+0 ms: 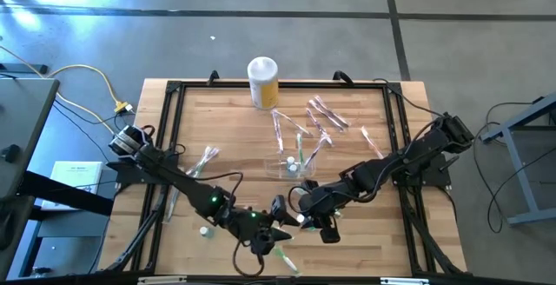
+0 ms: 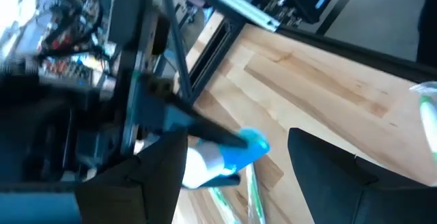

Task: Pick & Place toothbrushing station
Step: Put the mouthwash bottle into the transparent organizer

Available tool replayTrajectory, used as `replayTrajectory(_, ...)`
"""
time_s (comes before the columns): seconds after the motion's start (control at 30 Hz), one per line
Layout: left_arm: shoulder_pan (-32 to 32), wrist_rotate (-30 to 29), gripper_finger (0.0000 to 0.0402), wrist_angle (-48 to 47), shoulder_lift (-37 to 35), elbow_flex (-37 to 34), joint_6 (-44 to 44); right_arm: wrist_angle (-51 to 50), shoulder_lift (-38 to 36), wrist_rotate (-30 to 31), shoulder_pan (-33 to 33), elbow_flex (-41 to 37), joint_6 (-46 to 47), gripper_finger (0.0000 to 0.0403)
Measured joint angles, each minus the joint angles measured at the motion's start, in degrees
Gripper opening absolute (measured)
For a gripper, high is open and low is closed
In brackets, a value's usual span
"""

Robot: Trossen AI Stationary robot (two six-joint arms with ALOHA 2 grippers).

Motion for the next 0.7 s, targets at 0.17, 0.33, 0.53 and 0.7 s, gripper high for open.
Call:
replayTrajectory(0.17, -0.16, 0.27, 0.0244, -0.19, 0.00, 0.00, 1.35, 0.02, 0.00, 0.08, 0.00, 0.00, 0.00, 0.0085)
replayTrajectory(0.33, 1.78, 1.33, 0.0244, -0.38, 0.00, 0.00, 1.19, 0.10, 0.00, 0.04, 0.00, 0.00, 0.00, 0.0085)
replayTrajectory(0.53, 4.00, 3.59, 0.0244, -1.27, 0.00, 0.00, -0.64, -0.03, 0.00, 0.02, 0.00, 0.00, -0.18, 0.0084)
replayTrajectory(0.7, 4.54, 5.63, 0.0244, -0.45, 0.00, 0.00, -0.15, -0.07, 0.00, 0.00, 0.00, 0.00, -0.22, 0.0087)
